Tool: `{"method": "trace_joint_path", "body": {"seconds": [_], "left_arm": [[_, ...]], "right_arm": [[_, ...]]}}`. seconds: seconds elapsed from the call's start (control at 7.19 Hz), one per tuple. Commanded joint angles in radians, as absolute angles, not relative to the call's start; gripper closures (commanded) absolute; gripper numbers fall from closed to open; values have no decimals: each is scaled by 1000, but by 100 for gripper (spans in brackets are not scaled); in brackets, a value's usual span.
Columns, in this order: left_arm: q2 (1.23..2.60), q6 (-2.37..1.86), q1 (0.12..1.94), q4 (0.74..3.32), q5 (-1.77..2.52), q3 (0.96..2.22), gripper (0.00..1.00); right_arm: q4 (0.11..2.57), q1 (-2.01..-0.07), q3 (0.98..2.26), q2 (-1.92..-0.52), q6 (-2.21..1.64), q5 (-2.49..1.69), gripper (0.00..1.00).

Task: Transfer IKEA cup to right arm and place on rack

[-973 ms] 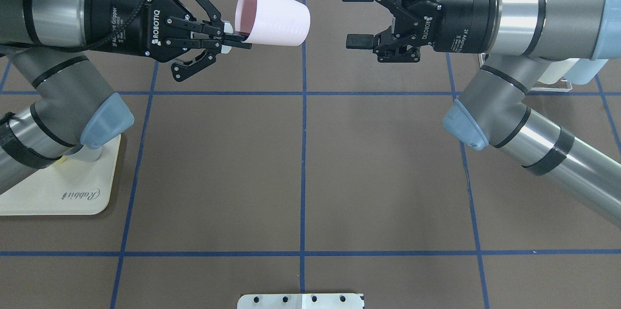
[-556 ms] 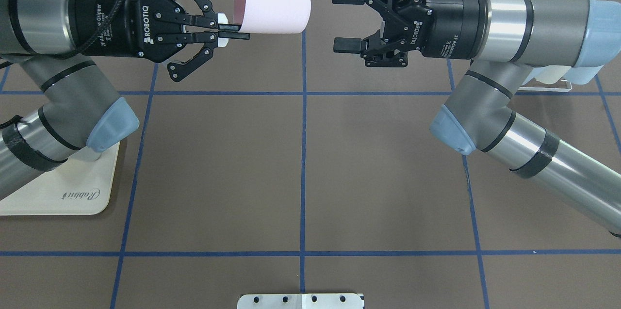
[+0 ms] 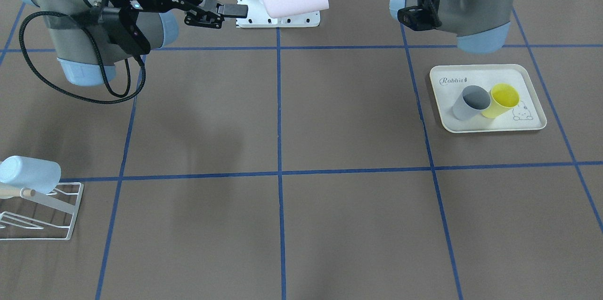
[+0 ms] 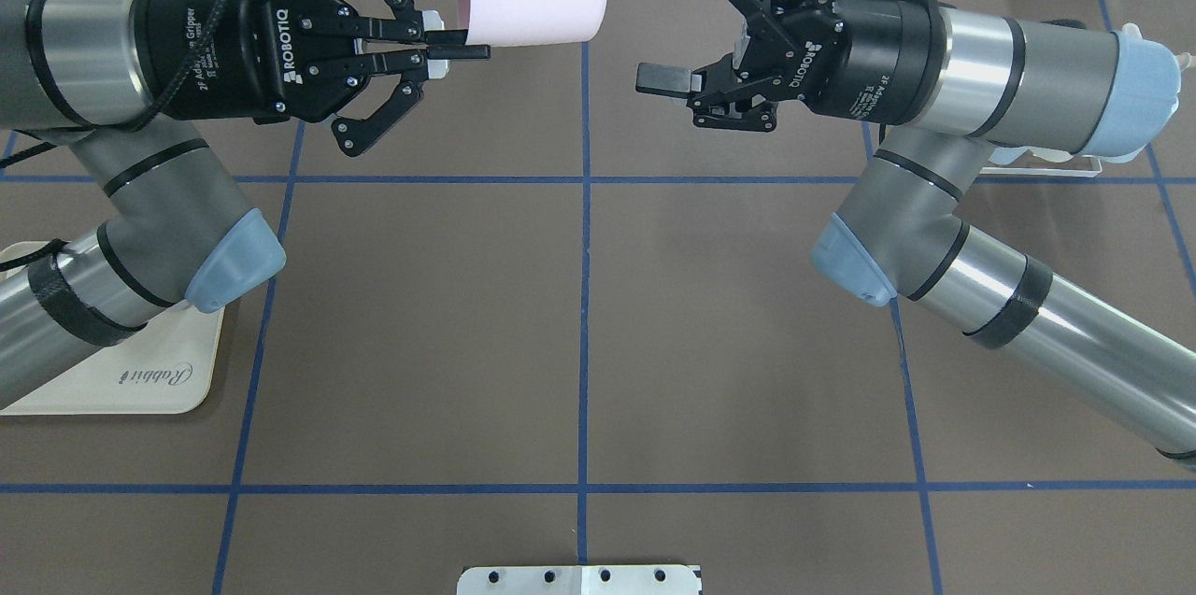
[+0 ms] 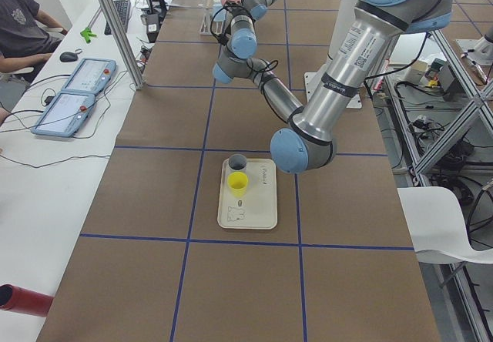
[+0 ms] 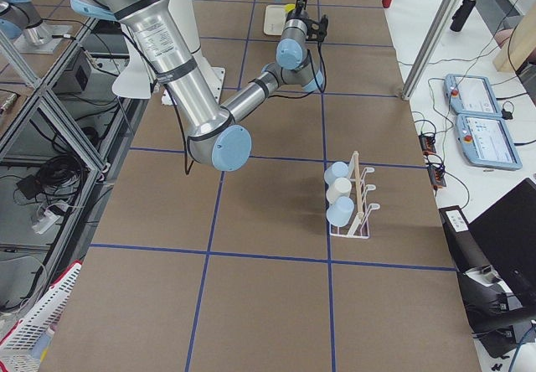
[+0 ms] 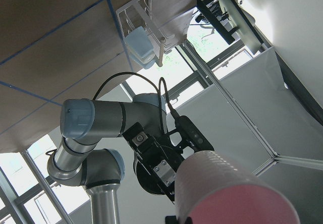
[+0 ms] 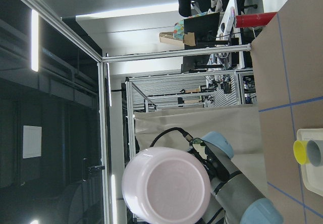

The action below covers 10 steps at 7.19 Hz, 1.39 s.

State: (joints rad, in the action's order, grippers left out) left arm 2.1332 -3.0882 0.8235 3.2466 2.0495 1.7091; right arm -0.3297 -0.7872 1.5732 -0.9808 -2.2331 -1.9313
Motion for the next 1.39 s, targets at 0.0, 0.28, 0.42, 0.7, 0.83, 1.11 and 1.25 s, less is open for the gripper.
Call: {"method": "trace_joint_path", "body": {"seconds": [0.0,0.28,0.42,0.7,0.83,1.11,1.25], "left_arm": [[2138,-3111,805,3247,2022,1710,100],[2144,-3134,798,3246,2006,1710,100],[2146,-3138,793,3244,2006,1710,100],[2151,-3139,767,3240,2000,1710,100],[2151,-3139,759,3240,2000,1709,100],[2154,-3139,750,3238,2000,1710,100],[2161,-3139,749,3238,1990,1709,100]], "right_arm": [[-353,-776,1562,-968,-2241,-1904,2],[-353,-767,1556,-953,-2240,-1904,2],[-353,-761,1554,-951,-2237,-1904,2],[-353,-761,1549,-948,-2235,-1904,2],[-353,-761,1548,-946,-2233,-1904,2],[-353,-759,1545,-940,-2233,-1904,2],[-353,-756,1545,-939,-2233,-1904,2]]}}
